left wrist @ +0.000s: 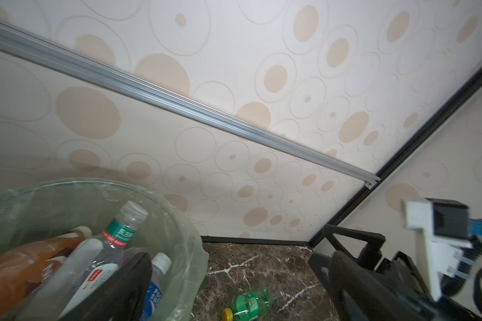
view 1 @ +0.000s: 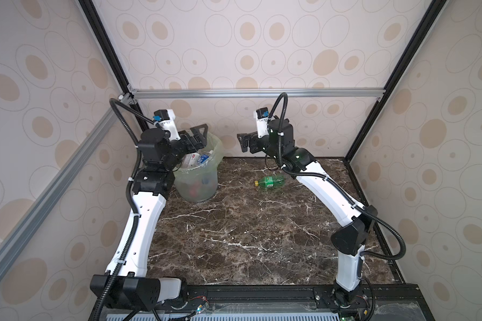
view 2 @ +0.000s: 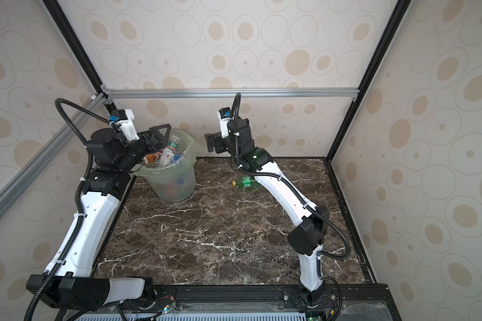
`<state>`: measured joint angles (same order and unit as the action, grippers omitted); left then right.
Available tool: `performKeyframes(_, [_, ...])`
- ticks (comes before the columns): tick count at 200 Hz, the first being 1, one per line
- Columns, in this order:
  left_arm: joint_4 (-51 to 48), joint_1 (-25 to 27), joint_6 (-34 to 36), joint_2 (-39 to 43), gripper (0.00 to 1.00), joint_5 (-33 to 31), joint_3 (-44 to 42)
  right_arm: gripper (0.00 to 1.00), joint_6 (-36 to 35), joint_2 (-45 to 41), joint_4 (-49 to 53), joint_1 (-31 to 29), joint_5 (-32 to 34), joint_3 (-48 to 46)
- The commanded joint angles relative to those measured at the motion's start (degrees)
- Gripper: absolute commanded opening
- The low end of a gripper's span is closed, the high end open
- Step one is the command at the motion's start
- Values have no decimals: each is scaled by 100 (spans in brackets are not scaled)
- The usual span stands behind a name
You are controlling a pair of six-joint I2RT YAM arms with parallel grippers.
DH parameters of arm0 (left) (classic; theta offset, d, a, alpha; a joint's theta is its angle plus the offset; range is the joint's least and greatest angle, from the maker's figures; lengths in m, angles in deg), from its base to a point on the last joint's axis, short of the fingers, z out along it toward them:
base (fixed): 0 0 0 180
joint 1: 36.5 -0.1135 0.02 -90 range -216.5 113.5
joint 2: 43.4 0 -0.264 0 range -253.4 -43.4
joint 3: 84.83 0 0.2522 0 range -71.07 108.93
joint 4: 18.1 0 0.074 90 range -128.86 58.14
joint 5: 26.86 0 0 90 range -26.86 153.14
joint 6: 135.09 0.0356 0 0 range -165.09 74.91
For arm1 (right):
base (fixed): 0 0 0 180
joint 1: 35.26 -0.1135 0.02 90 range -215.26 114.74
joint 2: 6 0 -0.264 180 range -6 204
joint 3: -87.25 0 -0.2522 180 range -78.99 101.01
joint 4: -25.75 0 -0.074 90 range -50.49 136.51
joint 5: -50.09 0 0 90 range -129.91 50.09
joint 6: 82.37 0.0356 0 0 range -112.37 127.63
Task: Throw the plastic bottles in the bin
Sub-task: 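Move both grippers down toward the green yellow-capped bottle on the table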
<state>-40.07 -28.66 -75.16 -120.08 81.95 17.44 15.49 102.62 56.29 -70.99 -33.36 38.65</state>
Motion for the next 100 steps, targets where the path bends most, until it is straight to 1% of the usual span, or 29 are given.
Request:
performKeyframes(1, [98,540,441,-308,99,-257,228,100,409,-664,178,401,315,-894])
performKeyframes(24, [122,1202,560,-712,99,-549,270,100,672,-1126,160,960,140,-1842])
performKeyframes(47, [262,1798,512,-1171,99,-814,233,100,820,-1210,232,1498,-112,-2453])
performKeyframes(69, [380,2216,349,-1744,99,-885,233,100,853,-1018,270,1904,-440,-2772])
performKeyframes(78, [379,2389,290,-1997,99,-942,297,100,850,-882,203,1937,-611,-2862])
performKeyframes(79, [380,2407,282,-2024,99,-946,302,100,849,-867,194,2017,-633,-2871])
performKeyframes(84, [398,2484,233,-2179,99,-958,335,100,850,-766,177,2137,-745,-2882])
performKeyframes(100, [468,2652,-12,-2563,99,-908,404,100,808,-390,186,2260,-1076,-2798])
